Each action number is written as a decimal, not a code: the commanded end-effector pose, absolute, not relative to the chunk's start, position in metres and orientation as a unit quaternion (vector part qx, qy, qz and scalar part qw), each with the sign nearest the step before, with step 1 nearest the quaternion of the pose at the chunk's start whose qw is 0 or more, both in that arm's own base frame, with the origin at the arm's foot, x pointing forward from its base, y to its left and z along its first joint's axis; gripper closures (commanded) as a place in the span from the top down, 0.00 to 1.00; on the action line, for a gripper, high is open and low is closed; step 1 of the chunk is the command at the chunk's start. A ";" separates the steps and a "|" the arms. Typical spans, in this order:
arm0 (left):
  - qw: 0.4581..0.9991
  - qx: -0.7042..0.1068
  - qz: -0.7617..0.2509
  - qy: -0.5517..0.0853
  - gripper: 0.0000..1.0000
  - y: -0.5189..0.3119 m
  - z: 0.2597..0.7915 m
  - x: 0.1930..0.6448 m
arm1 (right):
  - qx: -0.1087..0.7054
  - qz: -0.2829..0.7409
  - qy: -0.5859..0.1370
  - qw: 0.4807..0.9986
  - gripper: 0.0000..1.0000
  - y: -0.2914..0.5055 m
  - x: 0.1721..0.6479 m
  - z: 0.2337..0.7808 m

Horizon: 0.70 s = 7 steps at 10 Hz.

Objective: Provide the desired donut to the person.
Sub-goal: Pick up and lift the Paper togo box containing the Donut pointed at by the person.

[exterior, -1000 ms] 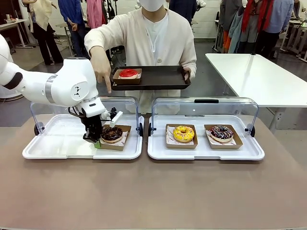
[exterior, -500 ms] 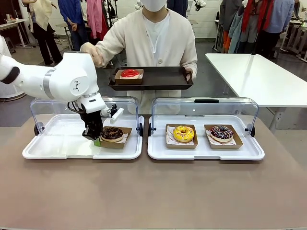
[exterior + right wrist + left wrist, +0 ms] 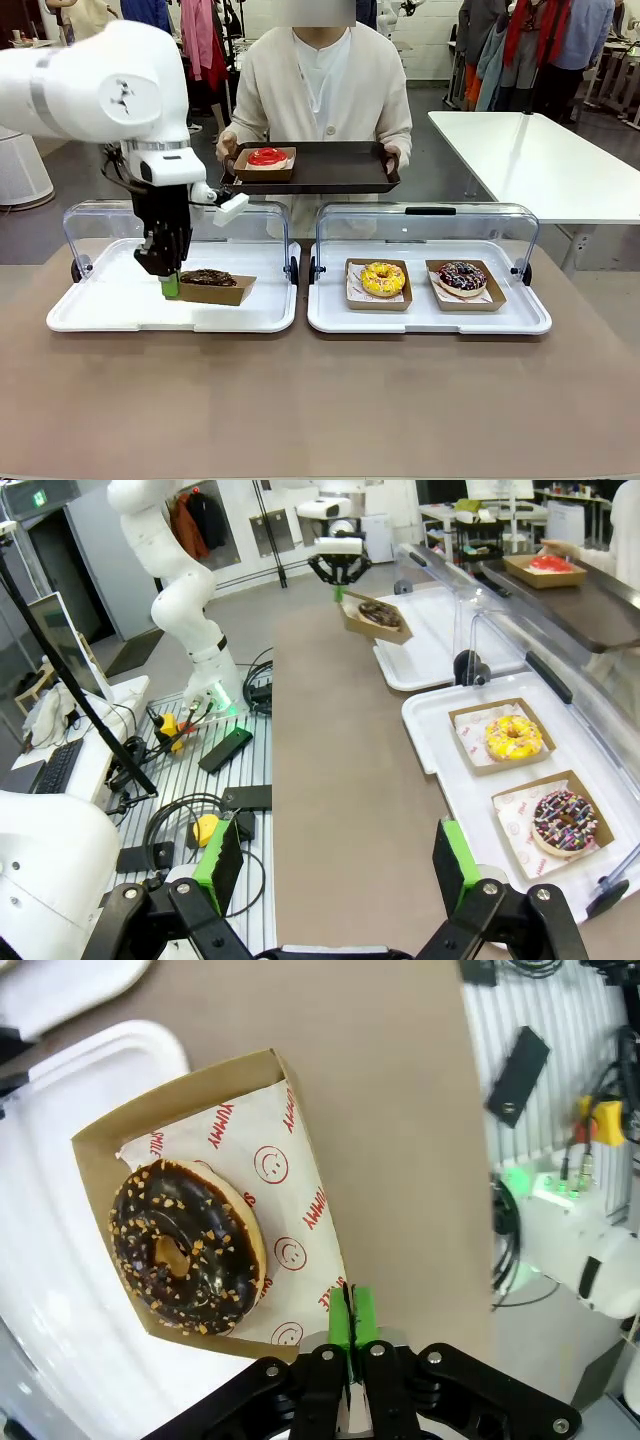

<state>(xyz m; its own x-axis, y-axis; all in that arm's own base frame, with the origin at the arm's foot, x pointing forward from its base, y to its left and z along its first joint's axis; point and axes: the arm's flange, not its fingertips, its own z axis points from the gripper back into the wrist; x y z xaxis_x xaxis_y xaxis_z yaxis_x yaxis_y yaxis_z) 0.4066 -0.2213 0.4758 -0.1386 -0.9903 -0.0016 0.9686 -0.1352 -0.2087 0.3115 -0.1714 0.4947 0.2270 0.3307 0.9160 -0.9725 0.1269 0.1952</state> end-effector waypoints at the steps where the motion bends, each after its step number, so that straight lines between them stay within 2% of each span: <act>1: 0.660 -0.048 -0.747 0.060 0.00 -0.228 0.508 0.388 | 0.435 0.500 -0.375 0.648 1.00 -0.172 0.312 0.495; 4: 0.677 0.021 -0.736 0.018 0.00 -0.238 0.563 0.369 | 0.435 0.500 -0.375 0.648 1.00 -0.172 0.312 0.495; 7: 0.693 0.039 -0.720 -0.004 0.00 -0.227 0.595 0.382 | 0.435 0.500 -0.375 0.648 1.00 -0.172 0.312 0.495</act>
<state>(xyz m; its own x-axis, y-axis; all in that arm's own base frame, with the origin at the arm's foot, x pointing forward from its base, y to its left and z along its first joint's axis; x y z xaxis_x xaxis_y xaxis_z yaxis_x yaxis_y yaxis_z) 0.3742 -0.2281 0.5941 -0.0672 -0.9971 -0.0363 0.9967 -0.0688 0.0439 0.3116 -0.1713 0.4947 0.2269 0.3308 0.9160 -0.9725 0.1268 0.1952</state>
